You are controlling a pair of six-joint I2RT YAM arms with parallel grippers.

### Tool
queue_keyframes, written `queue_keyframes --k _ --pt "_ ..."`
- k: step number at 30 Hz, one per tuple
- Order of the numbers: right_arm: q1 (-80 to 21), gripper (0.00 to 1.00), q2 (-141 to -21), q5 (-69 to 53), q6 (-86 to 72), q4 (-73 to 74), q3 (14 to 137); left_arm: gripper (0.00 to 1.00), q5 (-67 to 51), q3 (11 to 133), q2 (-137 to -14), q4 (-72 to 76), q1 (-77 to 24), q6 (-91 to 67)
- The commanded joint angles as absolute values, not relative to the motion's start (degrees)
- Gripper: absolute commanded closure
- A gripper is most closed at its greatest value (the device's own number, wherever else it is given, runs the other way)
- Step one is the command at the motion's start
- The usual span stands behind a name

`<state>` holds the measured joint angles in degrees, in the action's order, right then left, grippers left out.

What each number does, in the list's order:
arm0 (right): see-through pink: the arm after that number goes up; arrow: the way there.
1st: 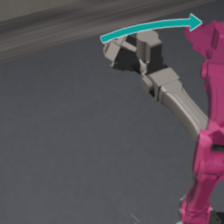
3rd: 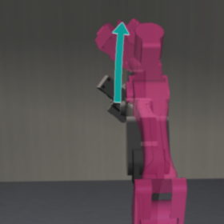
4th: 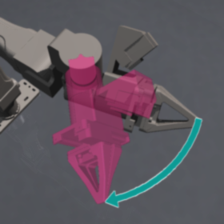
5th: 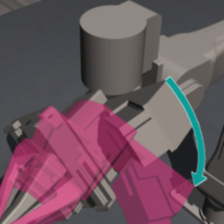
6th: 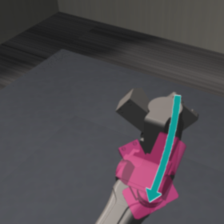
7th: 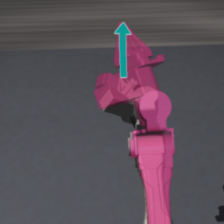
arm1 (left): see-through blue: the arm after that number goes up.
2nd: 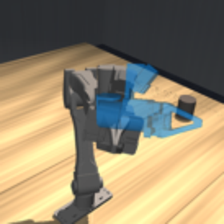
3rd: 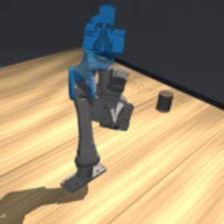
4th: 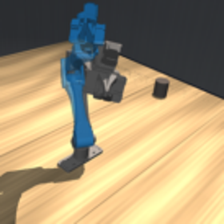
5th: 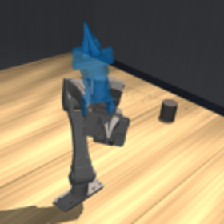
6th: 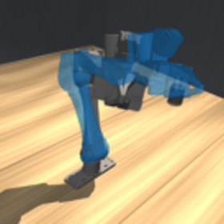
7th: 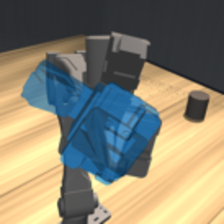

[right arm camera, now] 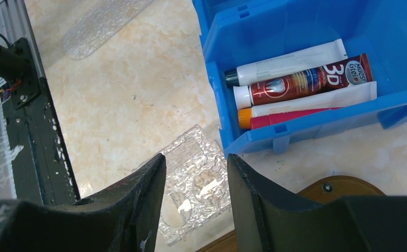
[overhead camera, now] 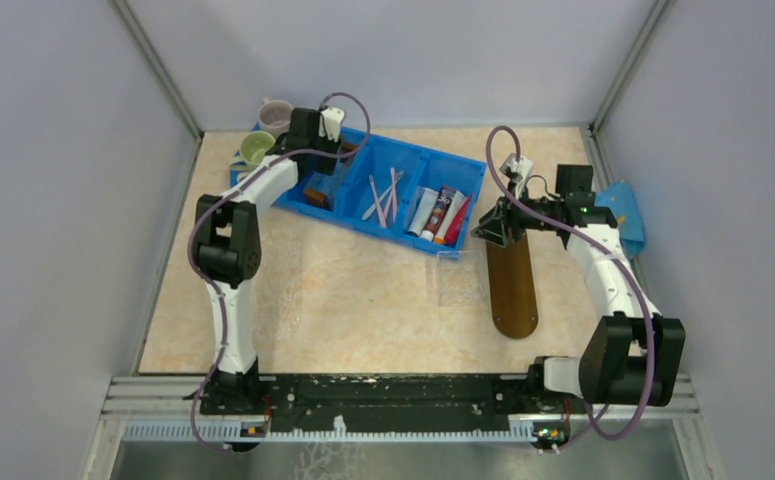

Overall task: Prepare toiletry sets of a toothbrush and toothpaste on the tray
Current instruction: Pick up the toothpaste holder from the storage box.

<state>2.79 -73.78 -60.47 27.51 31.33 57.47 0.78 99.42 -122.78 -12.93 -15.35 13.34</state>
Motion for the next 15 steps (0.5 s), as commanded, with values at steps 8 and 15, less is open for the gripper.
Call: queue_keyframes --k 8,15 --pt "2.9 0.53 -74.3 -60.9 28.7 29.8 59.2 0.51 0.0 100.6 -125.9 -13.8 -14.2 13.8" --pt "2.9 0.53 -74.4 -61.0 28.7 29.5 59.1 0.50 1.3 101.3 -126.6 -14.0 -14.1 13.7"
